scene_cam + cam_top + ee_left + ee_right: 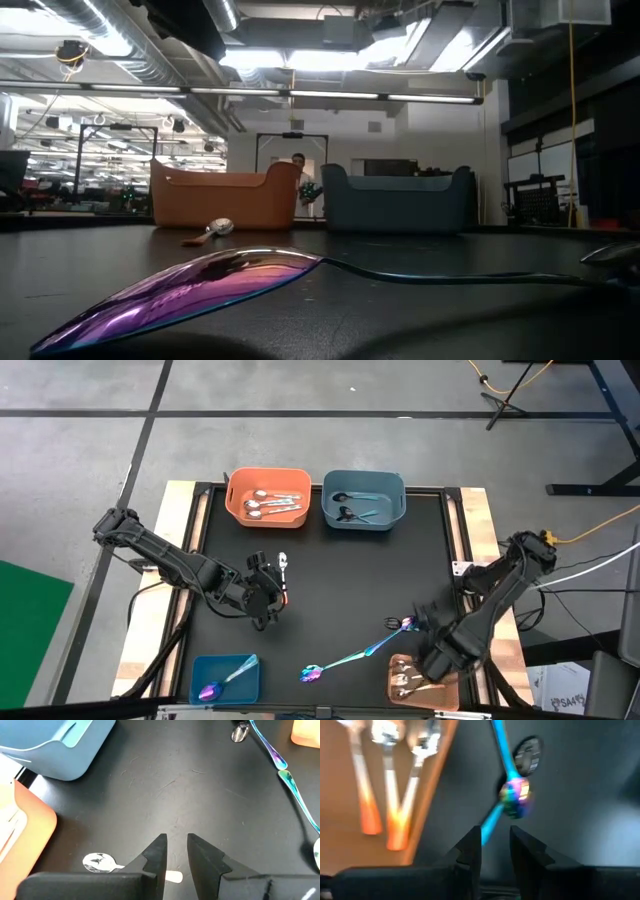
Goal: Sort silverware by color (type)
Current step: Put the purple spoon into the bottom blue bin
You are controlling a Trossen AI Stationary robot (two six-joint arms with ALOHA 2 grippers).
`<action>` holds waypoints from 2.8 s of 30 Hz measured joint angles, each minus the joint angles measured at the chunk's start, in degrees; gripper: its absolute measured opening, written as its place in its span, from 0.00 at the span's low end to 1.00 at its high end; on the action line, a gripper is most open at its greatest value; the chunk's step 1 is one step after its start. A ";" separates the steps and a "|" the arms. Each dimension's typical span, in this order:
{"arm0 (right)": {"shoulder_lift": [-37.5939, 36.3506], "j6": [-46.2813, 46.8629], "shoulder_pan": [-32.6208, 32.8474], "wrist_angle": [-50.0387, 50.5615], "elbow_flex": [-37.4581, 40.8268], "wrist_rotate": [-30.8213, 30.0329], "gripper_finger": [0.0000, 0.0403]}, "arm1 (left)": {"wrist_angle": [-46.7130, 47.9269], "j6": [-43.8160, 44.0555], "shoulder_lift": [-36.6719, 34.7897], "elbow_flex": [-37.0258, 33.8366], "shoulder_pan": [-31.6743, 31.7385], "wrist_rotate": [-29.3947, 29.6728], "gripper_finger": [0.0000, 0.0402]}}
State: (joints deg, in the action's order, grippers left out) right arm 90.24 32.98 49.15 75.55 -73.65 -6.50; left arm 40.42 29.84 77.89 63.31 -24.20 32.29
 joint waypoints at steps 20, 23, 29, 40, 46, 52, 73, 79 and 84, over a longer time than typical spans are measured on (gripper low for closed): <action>0.00 -28.81 -11.46 -19.97 13.91 0.08 0.22 | -0.05 0.00 0.00 0.00 0.02 0.00 0.17; 0.00 -31.57 -11.46 -23.24 15.18 0.11 0.22 | -0.13 0.00 0.00 0.00 0.00 0.00 0.17; 0.00 -35.52 -11.46 -31.42 18.17 3.06 0.22 | -0.18 0.05 0.00 0.00 0.02 0.01 0.17; 0.00 -37.94 -11.43 -38.69 22.01 0.50 0.22 | -0.20 0.05 0.00 0.00 0.02 0.02 0.17; 0.00 -37.61 -12.43 -38.48 22.01 1.00 0.22 | -0.18 0.07 0.00 0.00 0.01 0.02 0.17; 0.00 -37.09 -14.60 -38.40 22.01 2.68 0.22 | -0.20 0.07 0.00 0.00 0.01 0.02 0.17; 2.73 -33.27 -15.80 -39.47 22.01 5.85 0.22 | -0.39 0.03 0.00 0.00 0.01 0.04 0.17; 2.98 -33.25 -15.80 -39.52 21.97 5.05 0.22 | -0.42 0.03 0.00 0.00 0.02 0.03 0.17; 4.40 -33.23 -15.80 -39.90 22.01 6.12 0.22 | -0.46 0.00 0.00 0.00 0.02 0.02 0.17</action>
State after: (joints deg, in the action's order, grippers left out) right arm 94.63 -0.25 33.34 35.64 -51.64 -0.38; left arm 39.97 29.85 77.89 63.31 -24.18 32.32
